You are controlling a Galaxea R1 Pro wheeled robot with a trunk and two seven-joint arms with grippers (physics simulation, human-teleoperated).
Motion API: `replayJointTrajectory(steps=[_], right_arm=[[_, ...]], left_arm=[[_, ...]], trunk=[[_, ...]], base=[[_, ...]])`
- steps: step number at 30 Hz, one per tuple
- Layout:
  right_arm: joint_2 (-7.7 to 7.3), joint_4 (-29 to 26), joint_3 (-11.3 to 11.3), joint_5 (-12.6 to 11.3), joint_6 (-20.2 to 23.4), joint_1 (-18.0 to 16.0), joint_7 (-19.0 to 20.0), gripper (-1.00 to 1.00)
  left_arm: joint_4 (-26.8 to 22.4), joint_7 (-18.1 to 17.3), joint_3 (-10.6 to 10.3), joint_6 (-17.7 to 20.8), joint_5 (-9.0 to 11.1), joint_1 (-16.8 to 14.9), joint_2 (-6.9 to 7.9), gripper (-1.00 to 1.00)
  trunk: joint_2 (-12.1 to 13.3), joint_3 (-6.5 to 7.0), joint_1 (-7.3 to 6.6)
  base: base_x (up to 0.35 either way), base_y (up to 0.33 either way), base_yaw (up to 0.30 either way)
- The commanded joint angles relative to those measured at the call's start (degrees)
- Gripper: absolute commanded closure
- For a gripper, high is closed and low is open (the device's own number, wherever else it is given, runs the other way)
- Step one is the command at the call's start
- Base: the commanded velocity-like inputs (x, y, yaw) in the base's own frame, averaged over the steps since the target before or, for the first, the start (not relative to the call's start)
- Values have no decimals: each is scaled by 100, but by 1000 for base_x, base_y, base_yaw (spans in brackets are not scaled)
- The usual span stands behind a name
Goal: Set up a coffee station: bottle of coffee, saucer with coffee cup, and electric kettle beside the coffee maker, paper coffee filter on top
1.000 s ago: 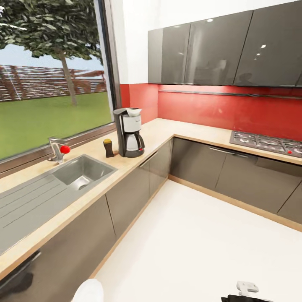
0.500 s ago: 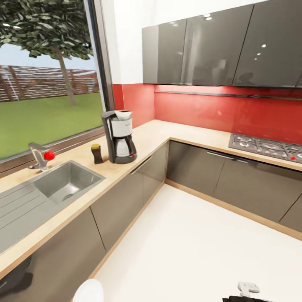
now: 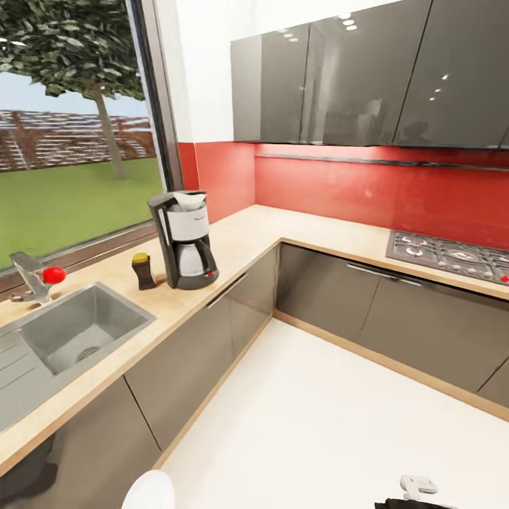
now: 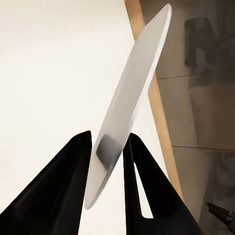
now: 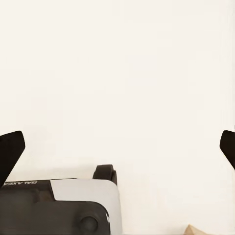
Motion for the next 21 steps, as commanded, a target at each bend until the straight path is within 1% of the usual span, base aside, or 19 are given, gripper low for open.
replayJointTrajectory(steps=[1, 21], right_arm=[[-3, -7, 42, -60, 26, -1, 17, -100], [-1, -15, 40, -76, 17, 23, 16, -100]], left_arm=[[1, -24, 15, 56, 21, -5, -2, 100], [1, -24, 15, 56, 21, -5, -9, 100]], trunk=[[-11, -12, 6], [-11, -12, 6]], base=[[310, -145, 0], [310, -157, 0]])
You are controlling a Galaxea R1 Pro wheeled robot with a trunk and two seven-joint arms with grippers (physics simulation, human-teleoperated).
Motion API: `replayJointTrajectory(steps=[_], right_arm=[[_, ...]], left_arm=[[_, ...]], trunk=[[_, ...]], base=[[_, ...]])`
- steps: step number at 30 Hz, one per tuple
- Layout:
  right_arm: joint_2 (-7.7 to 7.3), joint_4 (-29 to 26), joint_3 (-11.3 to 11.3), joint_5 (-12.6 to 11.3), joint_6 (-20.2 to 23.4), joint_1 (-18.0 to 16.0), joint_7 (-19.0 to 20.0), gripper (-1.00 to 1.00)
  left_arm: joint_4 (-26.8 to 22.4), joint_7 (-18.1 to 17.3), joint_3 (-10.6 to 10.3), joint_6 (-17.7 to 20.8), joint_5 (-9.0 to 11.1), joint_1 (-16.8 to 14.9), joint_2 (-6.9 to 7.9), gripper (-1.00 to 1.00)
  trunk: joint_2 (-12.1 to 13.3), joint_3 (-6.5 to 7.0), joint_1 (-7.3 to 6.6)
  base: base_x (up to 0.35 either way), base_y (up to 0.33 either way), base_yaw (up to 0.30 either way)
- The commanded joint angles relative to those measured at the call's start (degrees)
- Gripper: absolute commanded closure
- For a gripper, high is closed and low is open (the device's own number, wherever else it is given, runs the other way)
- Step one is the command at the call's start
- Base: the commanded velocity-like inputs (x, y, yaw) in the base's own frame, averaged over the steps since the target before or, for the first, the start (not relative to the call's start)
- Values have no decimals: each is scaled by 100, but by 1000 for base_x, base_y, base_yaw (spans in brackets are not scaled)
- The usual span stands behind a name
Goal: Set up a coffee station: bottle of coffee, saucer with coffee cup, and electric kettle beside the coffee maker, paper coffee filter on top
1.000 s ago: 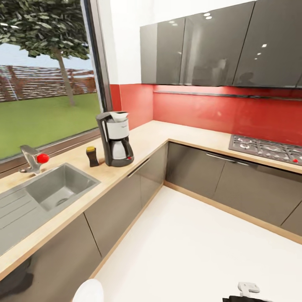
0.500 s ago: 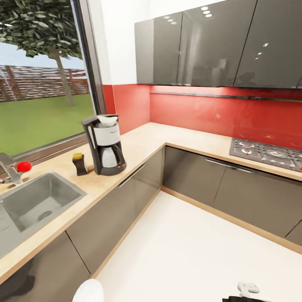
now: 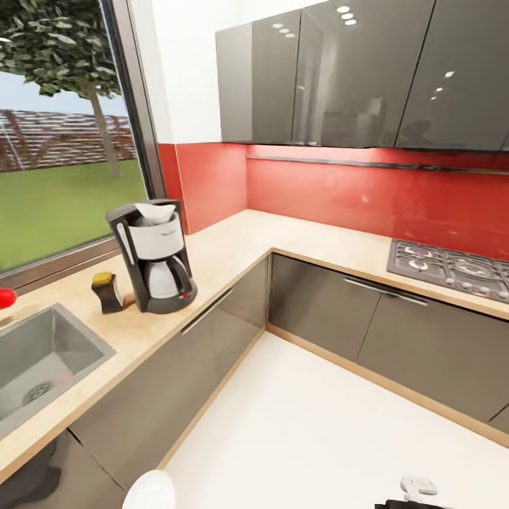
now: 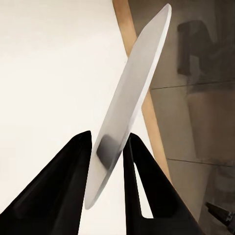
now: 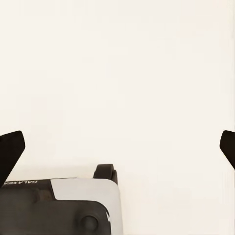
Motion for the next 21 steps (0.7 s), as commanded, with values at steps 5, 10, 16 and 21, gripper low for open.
replayJointTrajectory(steps=[5, 10, 16, 21], right_arm=[[-4, -7, 42, -61, 25, -3, 17, -100], [1, -7, 43, -61, 25, -3, 17, -100], [2, -7, 44, -61, 25, -3, 17, -100], [3, -7, 43, -61, 25, -3, 17, -100]], left_arm=[[1, -24, 15, 56, 21, -5, -1, 100], [1, -24, 15, 56, 21, -5, -1, 100], [1, -24, 13, 56, 21, -5, 0, 100], [1, -24, 77, 51, 21, -5, -1, 100]], trunk=[[-11, -12, 6], [-11, -12, 6], [-11, -12, 6], [-11, -12, 6]], base=[[309, -186, 0], [308, -187, 78], [308, -182, 246], [307, -191, 274]])
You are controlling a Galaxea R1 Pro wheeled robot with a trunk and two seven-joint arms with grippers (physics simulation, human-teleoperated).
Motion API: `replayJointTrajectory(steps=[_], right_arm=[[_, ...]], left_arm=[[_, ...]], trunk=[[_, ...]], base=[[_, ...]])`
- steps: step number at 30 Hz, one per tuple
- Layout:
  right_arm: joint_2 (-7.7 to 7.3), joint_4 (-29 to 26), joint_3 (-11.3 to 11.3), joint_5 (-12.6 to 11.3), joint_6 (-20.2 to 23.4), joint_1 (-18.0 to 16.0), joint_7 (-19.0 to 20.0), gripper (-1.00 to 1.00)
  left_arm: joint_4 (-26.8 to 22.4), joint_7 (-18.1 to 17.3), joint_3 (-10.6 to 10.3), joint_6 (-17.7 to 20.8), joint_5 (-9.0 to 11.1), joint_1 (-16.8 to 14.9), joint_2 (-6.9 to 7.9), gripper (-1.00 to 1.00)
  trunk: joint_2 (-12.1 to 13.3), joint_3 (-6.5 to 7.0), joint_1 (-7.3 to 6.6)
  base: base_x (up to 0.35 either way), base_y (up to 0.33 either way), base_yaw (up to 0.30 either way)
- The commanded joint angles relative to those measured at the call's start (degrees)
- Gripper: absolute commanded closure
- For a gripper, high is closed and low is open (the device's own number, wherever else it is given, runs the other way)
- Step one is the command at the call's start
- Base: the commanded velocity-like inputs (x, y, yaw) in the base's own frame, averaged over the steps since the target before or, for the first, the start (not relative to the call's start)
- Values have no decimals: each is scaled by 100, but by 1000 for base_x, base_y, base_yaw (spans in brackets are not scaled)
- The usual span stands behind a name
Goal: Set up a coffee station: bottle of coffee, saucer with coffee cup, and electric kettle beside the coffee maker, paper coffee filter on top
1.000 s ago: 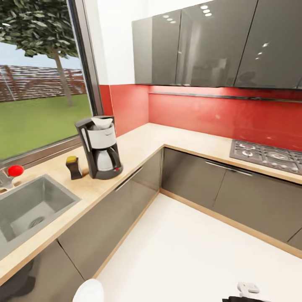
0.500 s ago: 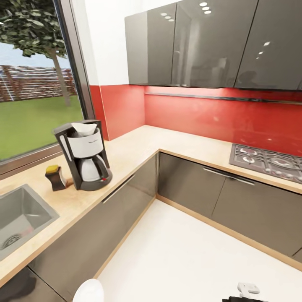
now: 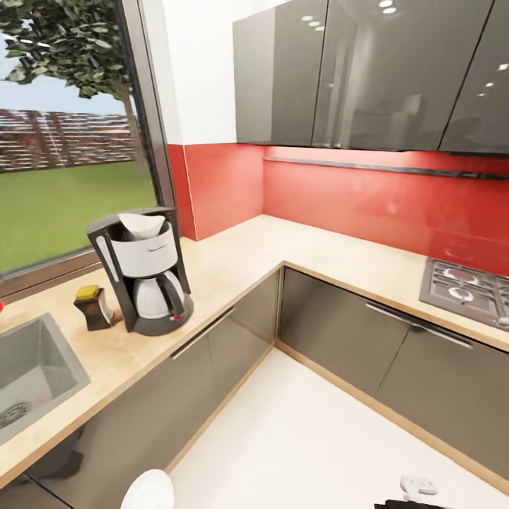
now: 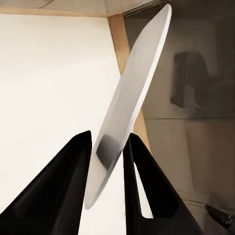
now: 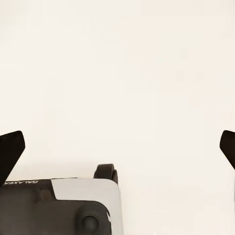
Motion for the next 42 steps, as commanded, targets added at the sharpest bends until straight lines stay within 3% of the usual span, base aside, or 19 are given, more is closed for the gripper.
replayJointTrajectory(steps=[1, 11, 21, 32, 42], right_arm=[[-5, -9, 42, -60, 25, -1, 17, -100], [7, -26, 28, -84, 33, -1, 16, -100], [7, -26, 26, -86, 33, -1, 17, -100], [7, -26, 33, -86, 34, -1, 17, -100], [7, -26, 35, -86, 34, -1, 17, -100]], left_arm=[[2, -24, 31, 54, 18, -6, -1, 100], [9, -24, 65, 58, 18, -6, 2, 100], [117, -26, 76, 53, 23, -6, 8, 100], [248, -33, 85, 51, 35, -6, 8, 100], [248, -33, 80, 51, 116, -6, 8, 100]], trunk=[[-11, -12, 6], [-11, -12, 6], [-11, -12, 6], [-11, -12, 6], [-11, 2, 6]], base=[[306, -196, 276], [291, -197, 261], [257, -197, 24], [20, -202, 5], [0, -102, 220]])
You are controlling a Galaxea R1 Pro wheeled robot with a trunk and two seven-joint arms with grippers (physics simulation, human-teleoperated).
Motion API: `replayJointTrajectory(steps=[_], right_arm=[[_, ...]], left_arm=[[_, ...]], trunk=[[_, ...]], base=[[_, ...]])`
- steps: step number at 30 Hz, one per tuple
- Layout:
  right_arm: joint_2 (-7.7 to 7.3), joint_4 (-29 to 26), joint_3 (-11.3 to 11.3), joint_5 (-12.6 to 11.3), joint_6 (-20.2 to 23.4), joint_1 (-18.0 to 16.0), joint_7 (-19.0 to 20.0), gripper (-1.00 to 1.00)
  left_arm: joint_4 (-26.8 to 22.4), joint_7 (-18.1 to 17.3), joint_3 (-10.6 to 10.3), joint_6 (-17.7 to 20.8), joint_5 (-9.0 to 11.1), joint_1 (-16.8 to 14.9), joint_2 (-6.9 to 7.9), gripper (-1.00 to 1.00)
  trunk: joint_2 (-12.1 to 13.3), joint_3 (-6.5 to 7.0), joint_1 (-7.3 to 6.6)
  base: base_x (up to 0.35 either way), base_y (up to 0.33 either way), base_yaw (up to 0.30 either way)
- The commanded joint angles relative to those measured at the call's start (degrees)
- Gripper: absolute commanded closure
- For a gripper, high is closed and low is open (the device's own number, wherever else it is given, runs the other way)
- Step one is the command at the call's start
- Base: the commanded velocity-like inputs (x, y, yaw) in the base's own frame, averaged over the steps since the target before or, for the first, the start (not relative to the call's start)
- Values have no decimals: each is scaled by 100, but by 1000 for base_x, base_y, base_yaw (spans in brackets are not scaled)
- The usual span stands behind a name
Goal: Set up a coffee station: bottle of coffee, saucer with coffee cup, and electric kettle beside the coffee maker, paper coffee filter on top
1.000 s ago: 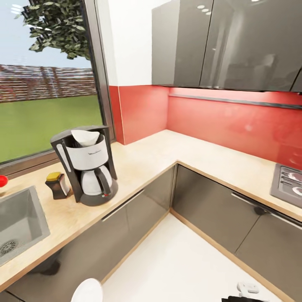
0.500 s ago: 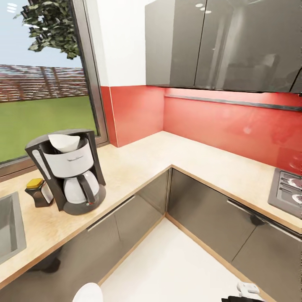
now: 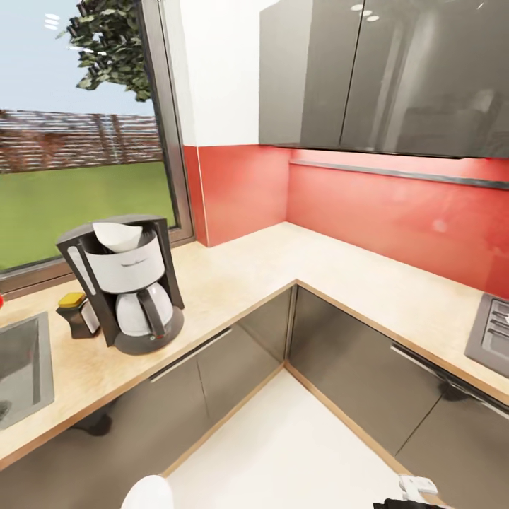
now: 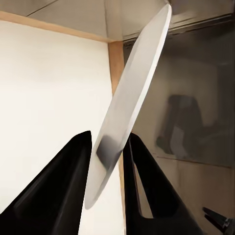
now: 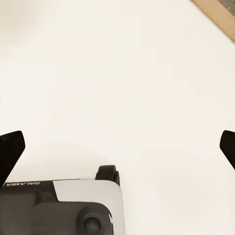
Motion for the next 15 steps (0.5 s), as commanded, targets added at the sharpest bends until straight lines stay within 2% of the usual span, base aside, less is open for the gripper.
replayJointTrajectory(steps=[1, 5, 15], right_arm=[[-4, -9, 40, -60, 26, -2, 17, -100], [-3, -9, 40, -60, 26, -2, 17, -100], [-3, -9, 40, -60, 26, -2, 17, -100]], left_arm=[[4, -20, 1, 55, 69, -6, 0, 100], [4, -21, -7, 48, 164, -6, 0, 100], [6, -21, -8, 47, 180, -6, 2, 100]], trunk=[[-11, -10, 3], [-11, -2, 3], [-11, 17, 3]], base=[[0, -6, 252], [0, -2, 253], [0, 0, 253]])
